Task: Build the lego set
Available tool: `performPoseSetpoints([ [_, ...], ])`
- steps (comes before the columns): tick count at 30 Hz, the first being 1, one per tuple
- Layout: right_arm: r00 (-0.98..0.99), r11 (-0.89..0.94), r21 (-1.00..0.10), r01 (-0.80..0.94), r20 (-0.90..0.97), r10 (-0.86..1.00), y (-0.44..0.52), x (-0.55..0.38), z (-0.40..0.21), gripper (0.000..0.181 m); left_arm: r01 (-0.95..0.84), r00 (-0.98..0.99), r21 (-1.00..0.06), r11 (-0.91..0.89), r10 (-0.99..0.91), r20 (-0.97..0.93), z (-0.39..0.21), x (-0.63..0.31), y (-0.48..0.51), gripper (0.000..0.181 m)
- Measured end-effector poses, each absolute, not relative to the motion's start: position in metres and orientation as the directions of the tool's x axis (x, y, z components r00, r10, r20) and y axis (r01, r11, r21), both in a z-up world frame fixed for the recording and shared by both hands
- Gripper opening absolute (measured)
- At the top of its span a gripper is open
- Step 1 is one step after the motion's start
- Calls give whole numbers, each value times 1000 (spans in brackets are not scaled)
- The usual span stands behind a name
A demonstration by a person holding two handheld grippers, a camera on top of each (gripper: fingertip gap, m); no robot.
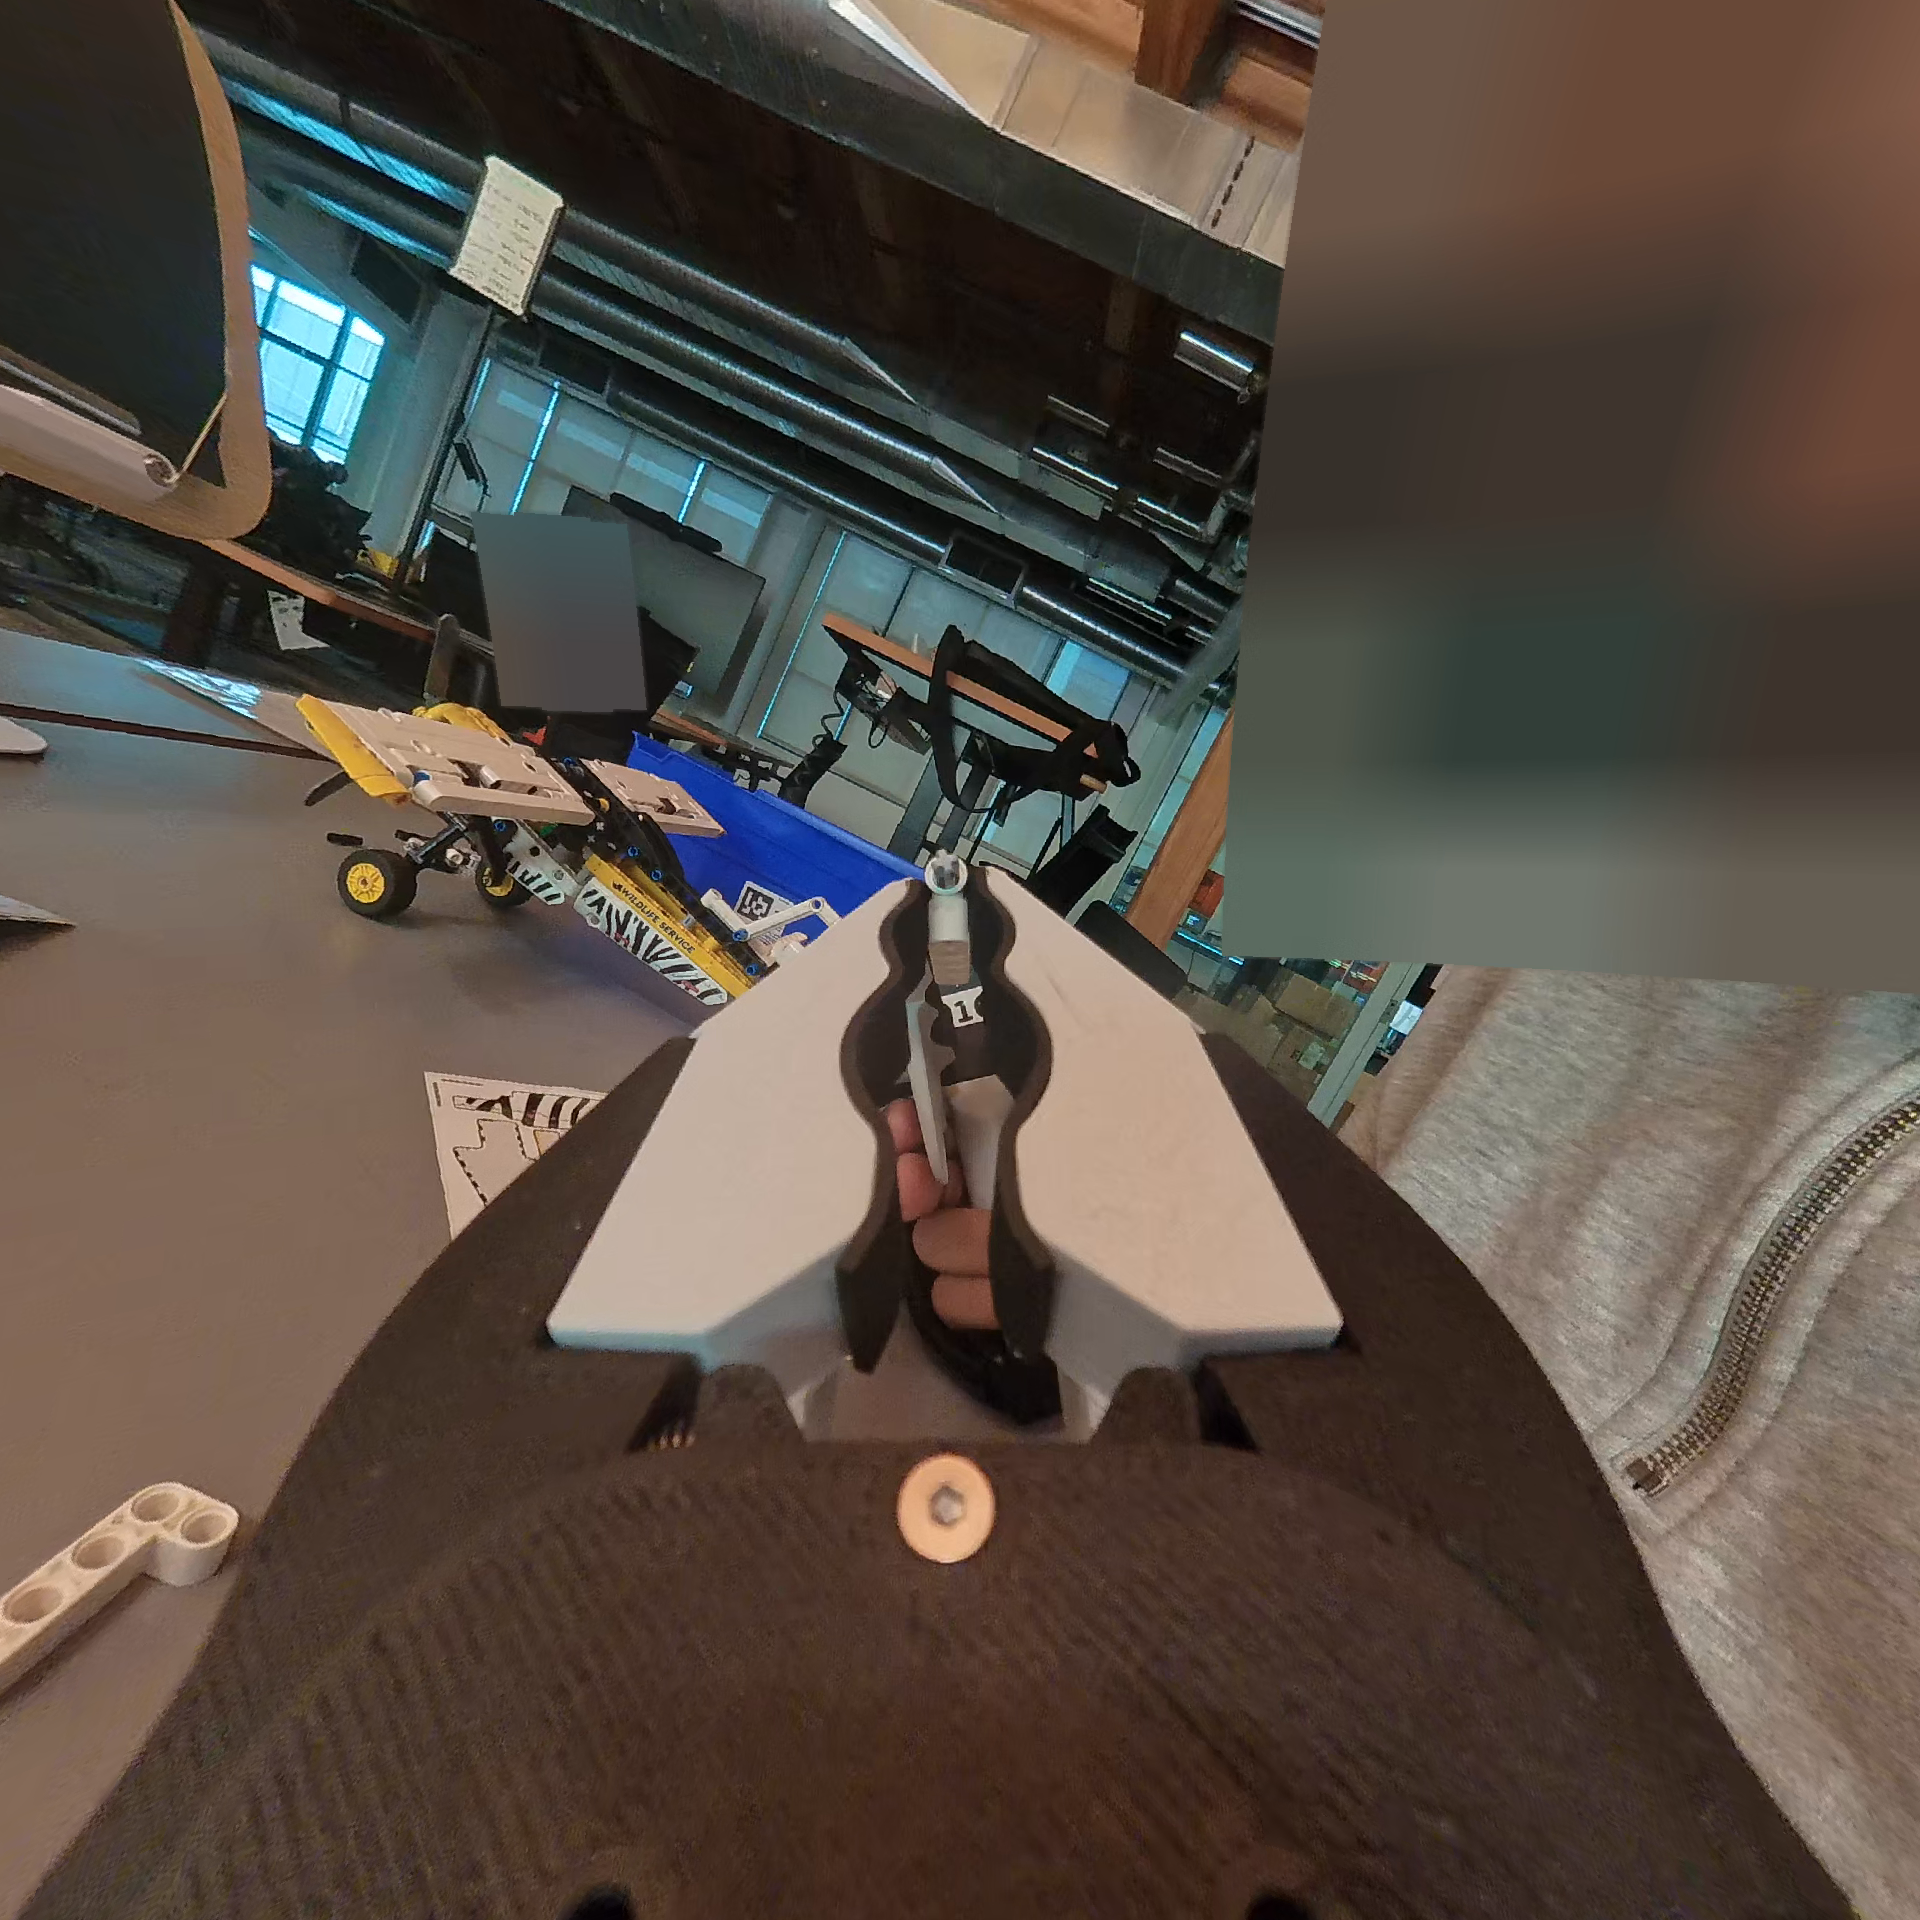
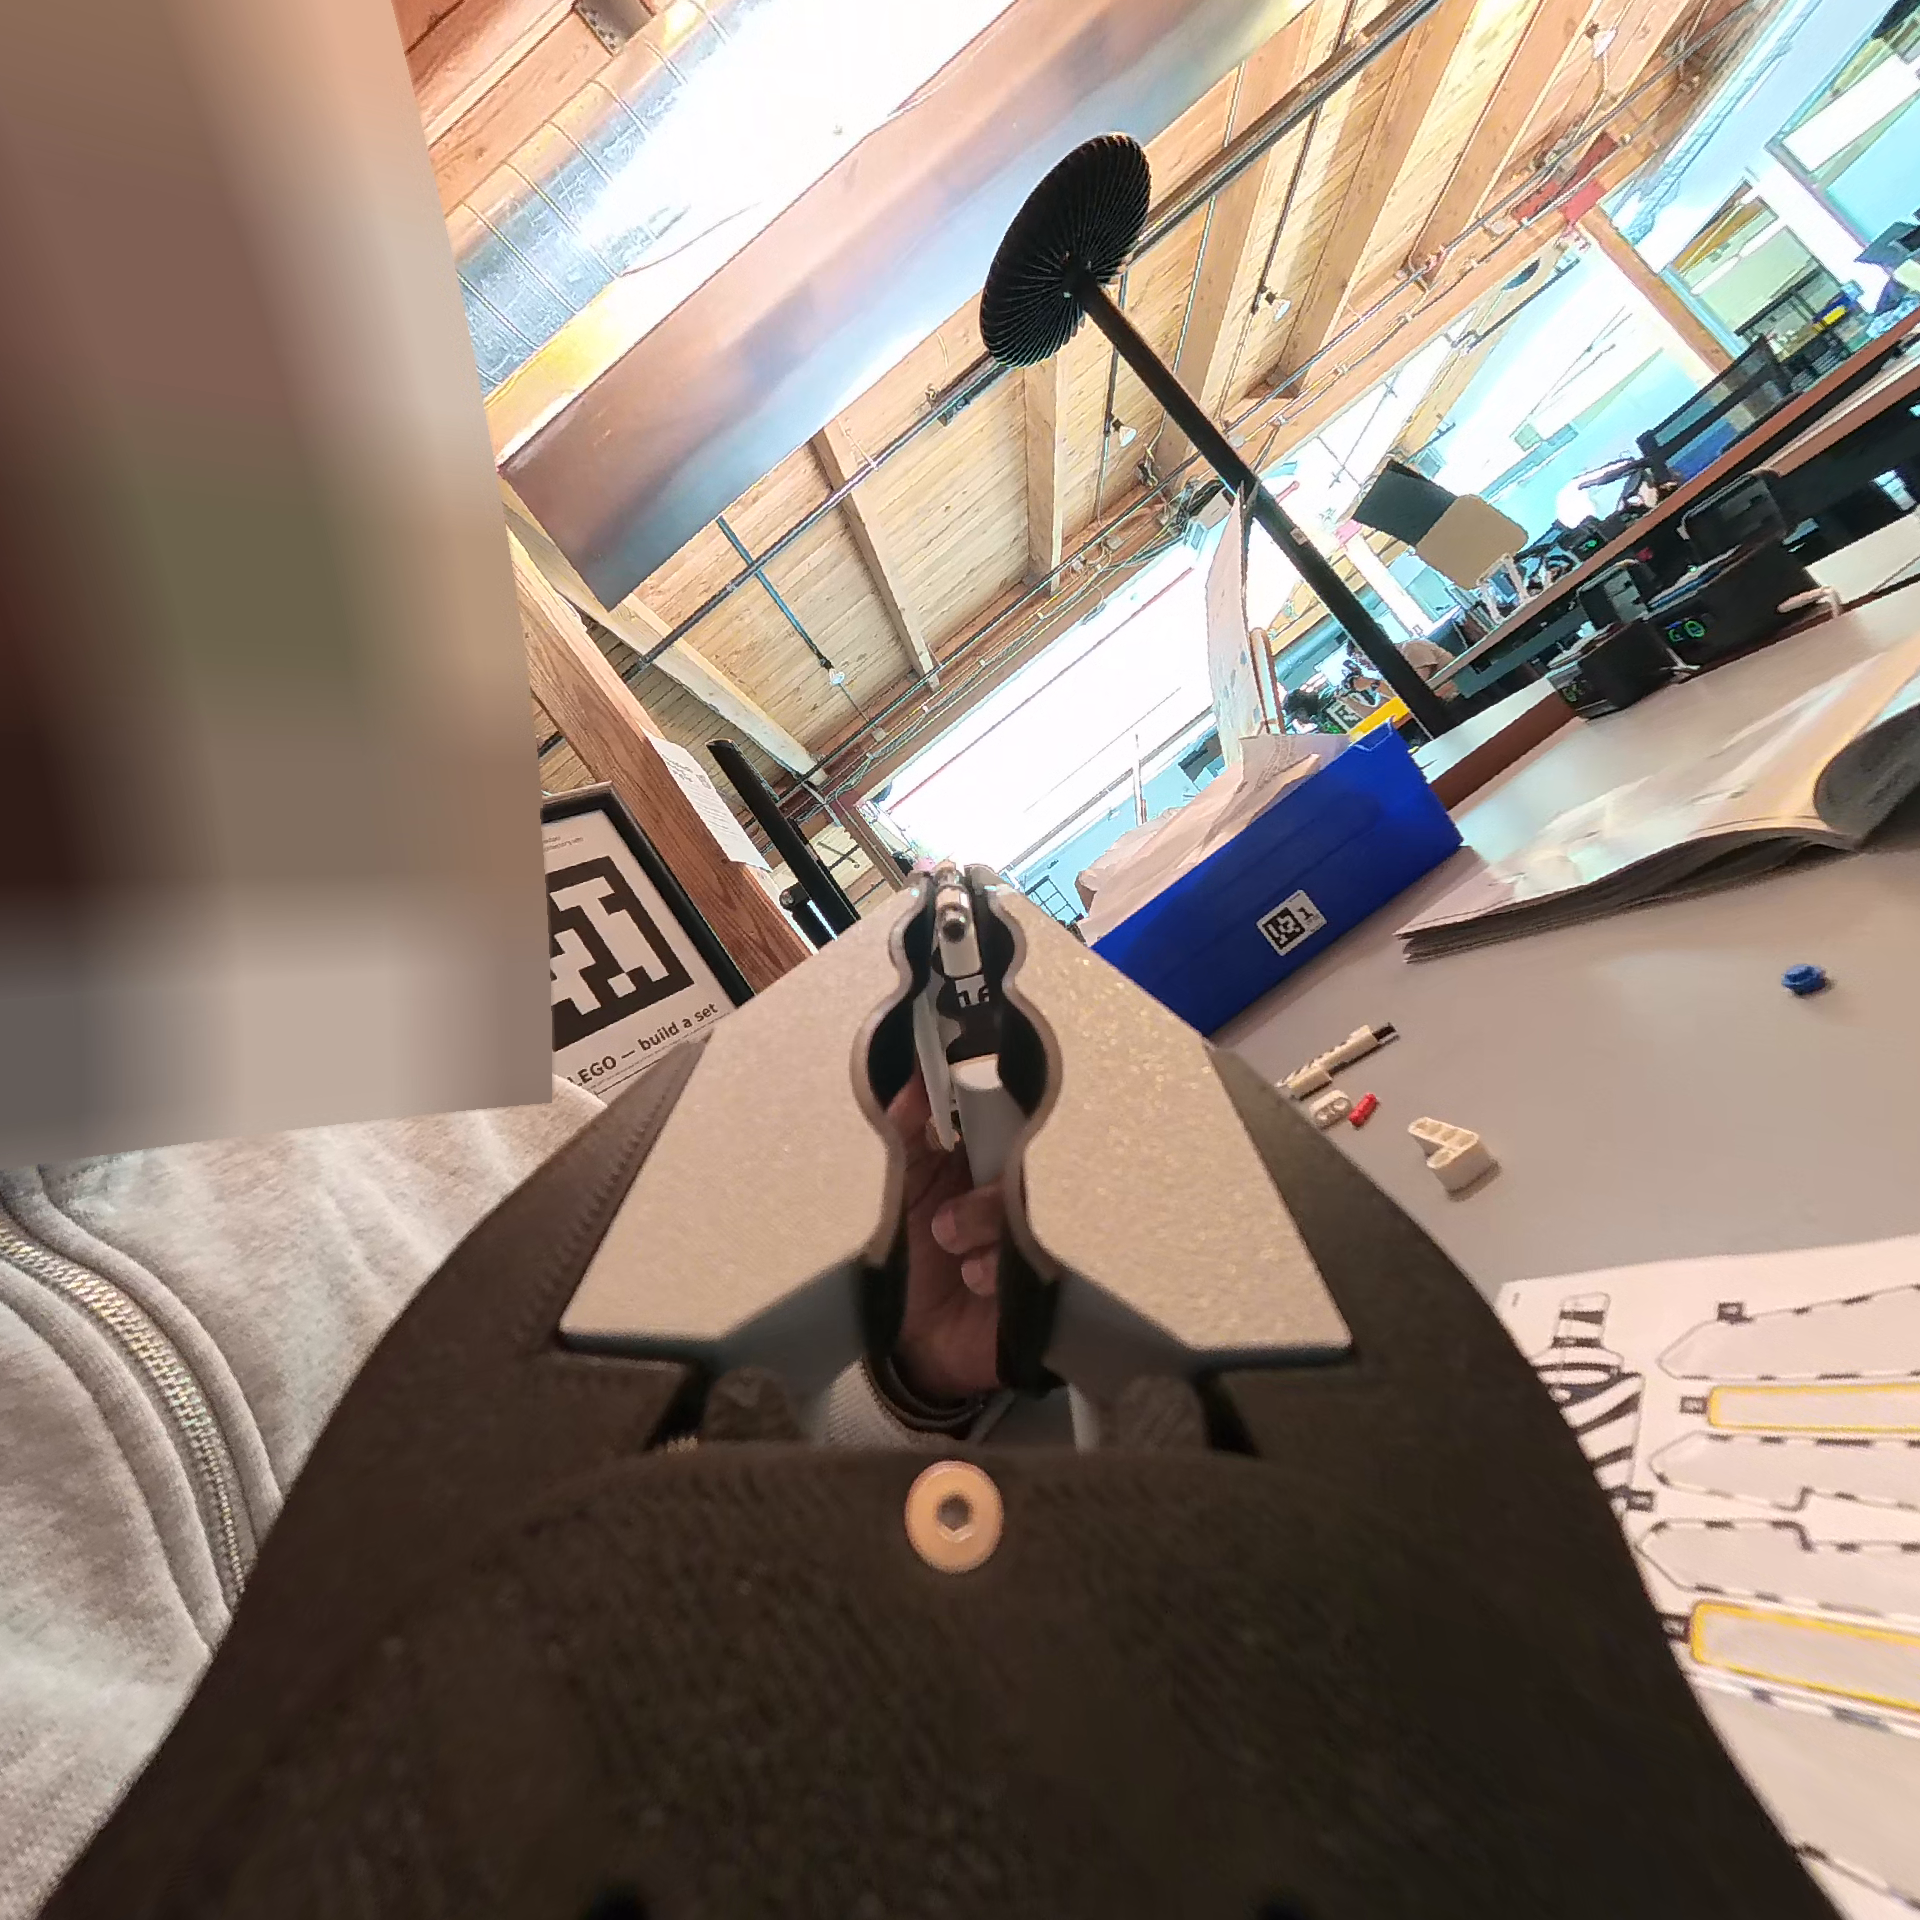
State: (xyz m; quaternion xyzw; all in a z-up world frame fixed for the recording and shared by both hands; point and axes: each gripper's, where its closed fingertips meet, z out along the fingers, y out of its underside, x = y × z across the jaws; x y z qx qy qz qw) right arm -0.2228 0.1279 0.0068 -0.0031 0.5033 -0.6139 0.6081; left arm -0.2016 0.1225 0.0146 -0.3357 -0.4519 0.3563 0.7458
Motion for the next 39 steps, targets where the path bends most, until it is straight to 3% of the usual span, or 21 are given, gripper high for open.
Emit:
performPoseSetpoints([
  [39,-236,277,-588,760,-646,-726,121,-226,4,4,-197,380,-785,587,784,490,11,-202,120,6],
])
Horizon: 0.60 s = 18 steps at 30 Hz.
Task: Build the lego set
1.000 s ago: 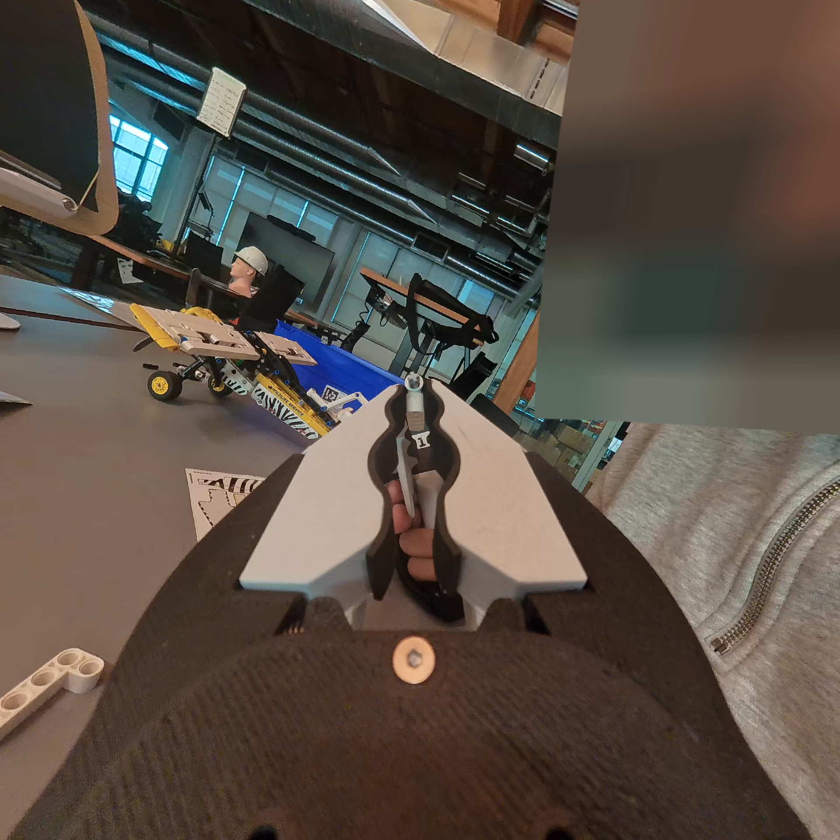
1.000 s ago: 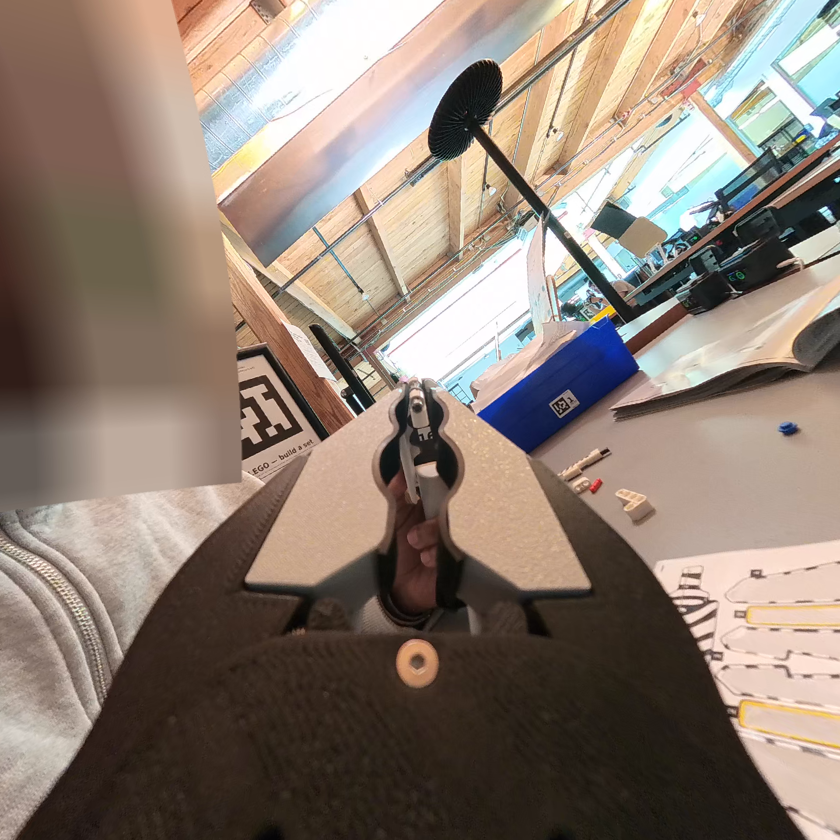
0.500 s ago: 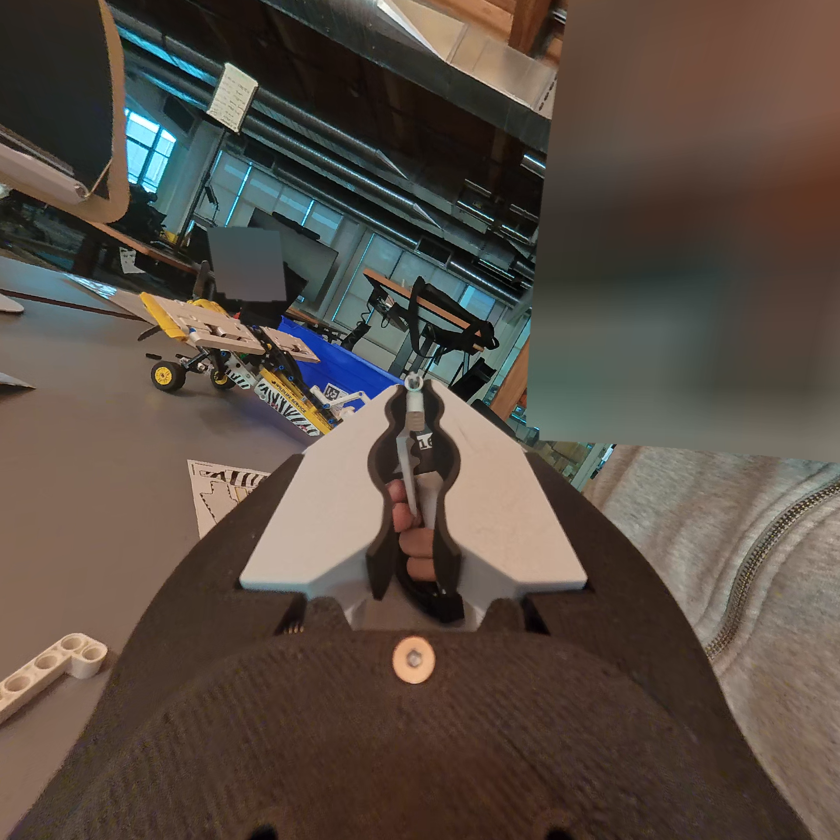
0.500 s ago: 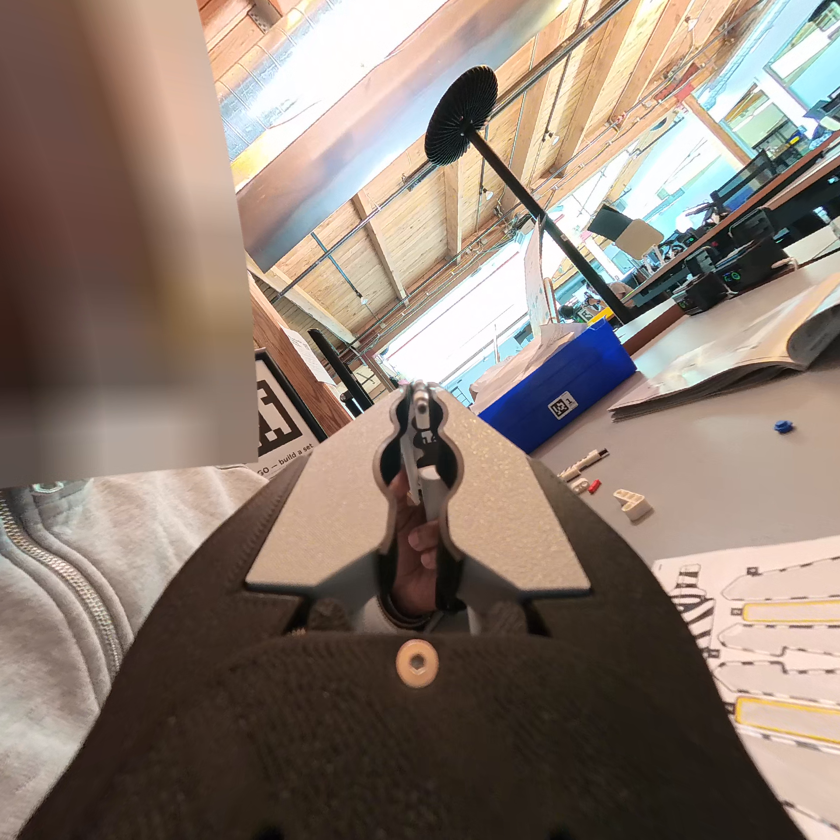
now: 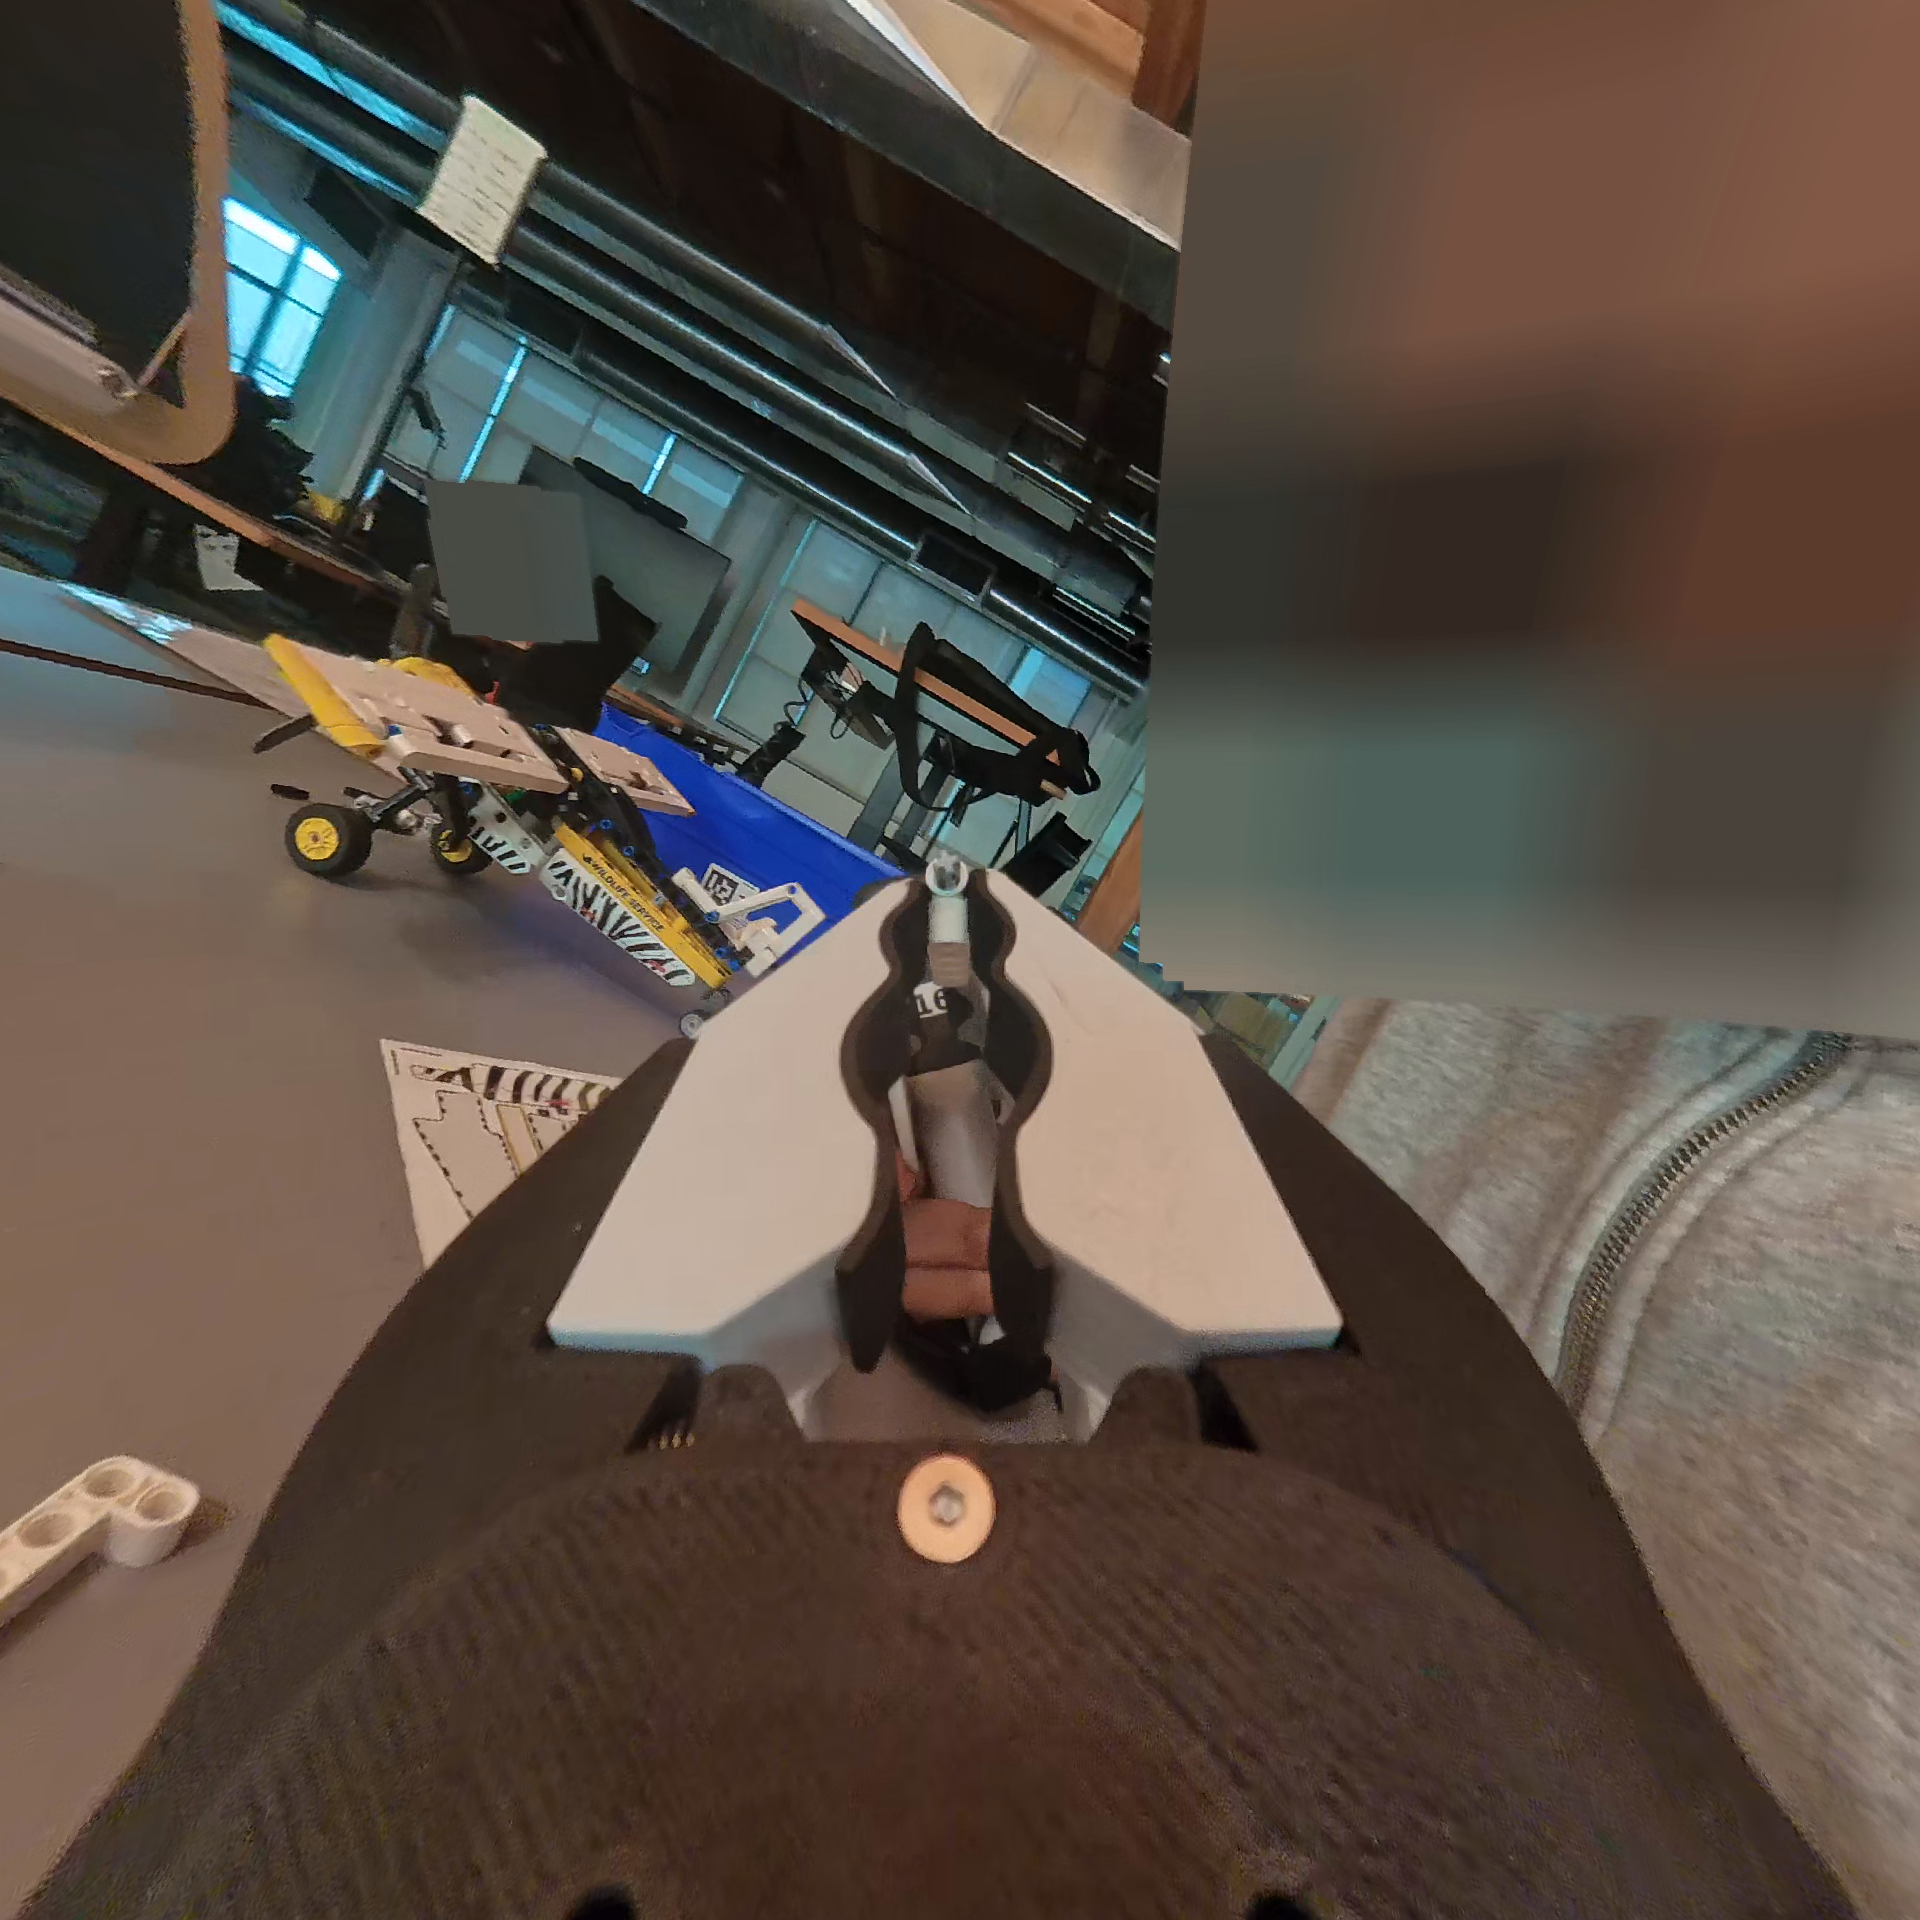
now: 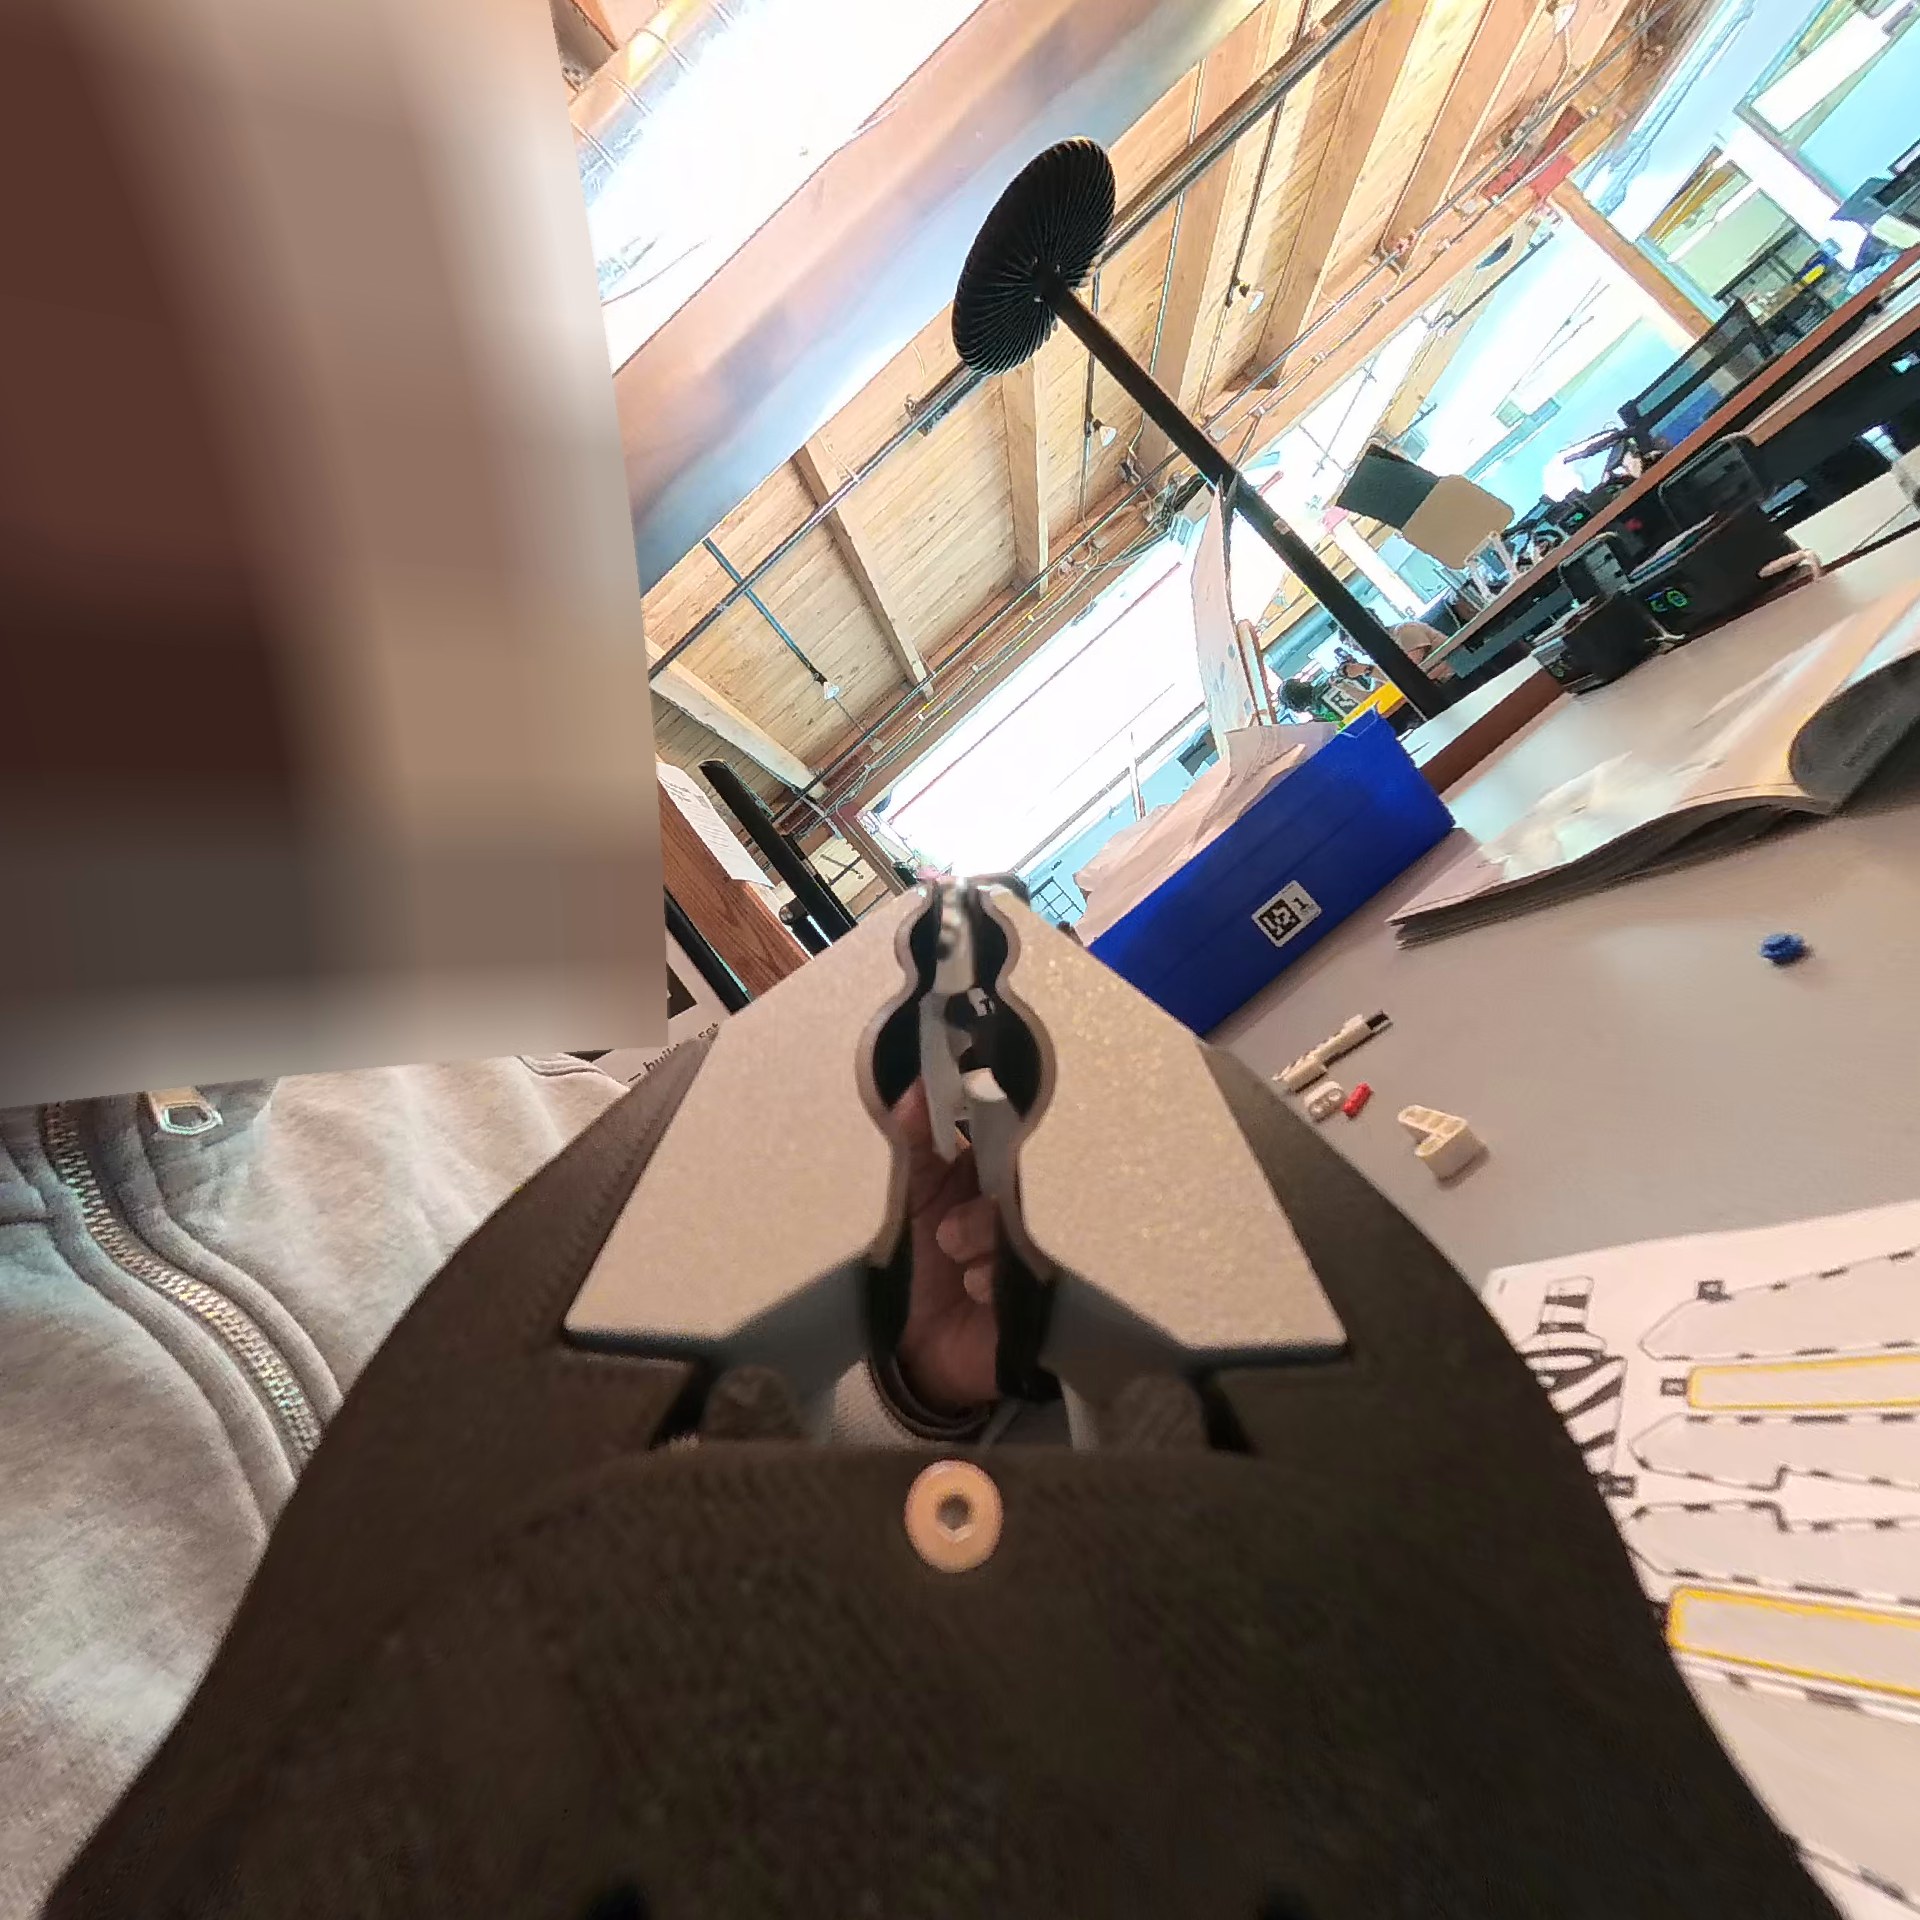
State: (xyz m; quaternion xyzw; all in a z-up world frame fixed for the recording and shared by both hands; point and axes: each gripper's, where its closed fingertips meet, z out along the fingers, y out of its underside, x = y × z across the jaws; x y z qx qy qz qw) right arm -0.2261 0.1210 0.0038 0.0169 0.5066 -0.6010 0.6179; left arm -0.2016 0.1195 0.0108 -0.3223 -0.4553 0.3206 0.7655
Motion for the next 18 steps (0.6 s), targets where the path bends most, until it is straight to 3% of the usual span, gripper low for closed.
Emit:
performPoseSetpoints([
  [7,-237,274,-586,763,-647,-725,121,-227,4,5,-169,402,-851,497,823,401,11,-204,139,6],
  [18,-230,271,-576,771,-649,-725,121,-229,5,13,-157,409,-860,486,824,391,10,-206,142,5],
])
